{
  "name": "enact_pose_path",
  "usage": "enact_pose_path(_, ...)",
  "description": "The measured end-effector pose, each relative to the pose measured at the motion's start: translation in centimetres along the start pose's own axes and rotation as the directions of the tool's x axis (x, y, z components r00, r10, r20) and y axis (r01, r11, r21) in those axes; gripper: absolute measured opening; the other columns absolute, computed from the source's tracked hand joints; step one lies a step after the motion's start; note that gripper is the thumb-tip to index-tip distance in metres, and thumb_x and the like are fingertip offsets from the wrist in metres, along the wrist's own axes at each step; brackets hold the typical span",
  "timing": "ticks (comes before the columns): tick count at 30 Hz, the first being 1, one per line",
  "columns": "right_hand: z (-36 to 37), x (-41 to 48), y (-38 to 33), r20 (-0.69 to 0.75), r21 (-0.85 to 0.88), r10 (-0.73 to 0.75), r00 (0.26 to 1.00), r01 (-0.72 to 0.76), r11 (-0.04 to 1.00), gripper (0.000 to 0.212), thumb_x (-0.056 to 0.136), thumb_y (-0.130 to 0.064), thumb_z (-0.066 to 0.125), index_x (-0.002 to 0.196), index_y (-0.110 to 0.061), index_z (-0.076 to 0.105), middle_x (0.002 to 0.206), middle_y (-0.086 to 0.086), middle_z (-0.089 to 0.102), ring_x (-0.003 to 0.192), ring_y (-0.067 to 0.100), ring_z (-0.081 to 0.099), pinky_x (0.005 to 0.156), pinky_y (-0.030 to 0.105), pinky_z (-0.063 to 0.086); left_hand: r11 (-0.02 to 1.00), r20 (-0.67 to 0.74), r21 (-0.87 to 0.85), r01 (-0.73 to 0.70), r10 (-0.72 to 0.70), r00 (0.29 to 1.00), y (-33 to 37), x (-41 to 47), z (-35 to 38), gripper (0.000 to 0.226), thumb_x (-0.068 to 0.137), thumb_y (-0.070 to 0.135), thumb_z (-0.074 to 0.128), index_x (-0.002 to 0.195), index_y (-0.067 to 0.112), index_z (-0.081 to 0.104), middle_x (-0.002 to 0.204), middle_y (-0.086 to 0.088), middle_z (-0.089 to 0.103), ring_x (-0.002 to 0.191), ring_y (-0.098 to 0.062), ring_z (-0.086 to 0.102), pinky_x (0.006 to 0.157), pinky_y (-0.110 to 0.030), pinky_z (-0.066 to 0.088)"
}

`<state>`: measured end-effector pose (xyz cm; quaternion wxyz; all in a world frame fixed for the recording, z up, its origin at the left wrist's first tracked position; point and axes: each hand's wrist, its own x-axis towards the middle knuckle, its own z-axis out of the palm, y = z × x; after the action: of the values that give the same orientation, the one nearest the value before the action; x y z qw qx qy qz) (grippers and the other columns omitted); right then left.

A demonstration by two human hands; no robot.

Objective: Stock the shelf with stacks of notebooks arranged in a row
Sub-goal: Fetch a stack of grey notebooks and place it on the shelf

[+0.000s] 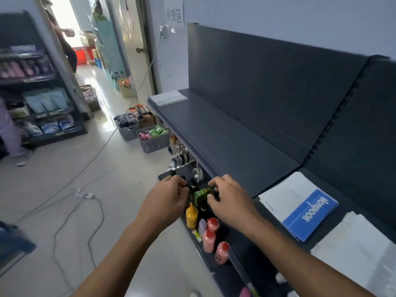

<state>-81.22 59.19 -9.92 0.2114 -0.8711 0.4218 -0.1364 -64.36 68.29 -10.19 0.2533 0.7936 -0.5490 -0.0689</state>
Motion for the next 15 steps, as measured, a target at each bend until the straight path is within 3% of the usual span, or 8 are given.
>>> enact_pose_path(15, 4.0, 24.0, -4.3, 0.082, 0.015, 0.008, 0.997, -0.01, 1.0, 0.021, 0.097, -0.033, 0.055, 0.116, -0.025, 0.058, 0.114, -0.006, 0.052, 0.102, 0.015, 0.056, 0.085, 0.038, 0.055, 0.998, -0.026, 0.011, 0.057, -0.057, 0.998, -12.4, 19.8, -2.7, 0.021, 0.098, 0.036, 0.049, 0.11, 0.025, 0.063, 0.097, 0.009, 0.063, 0.083, -0.01, 0.059, 0.075, -0.032, 0.052)
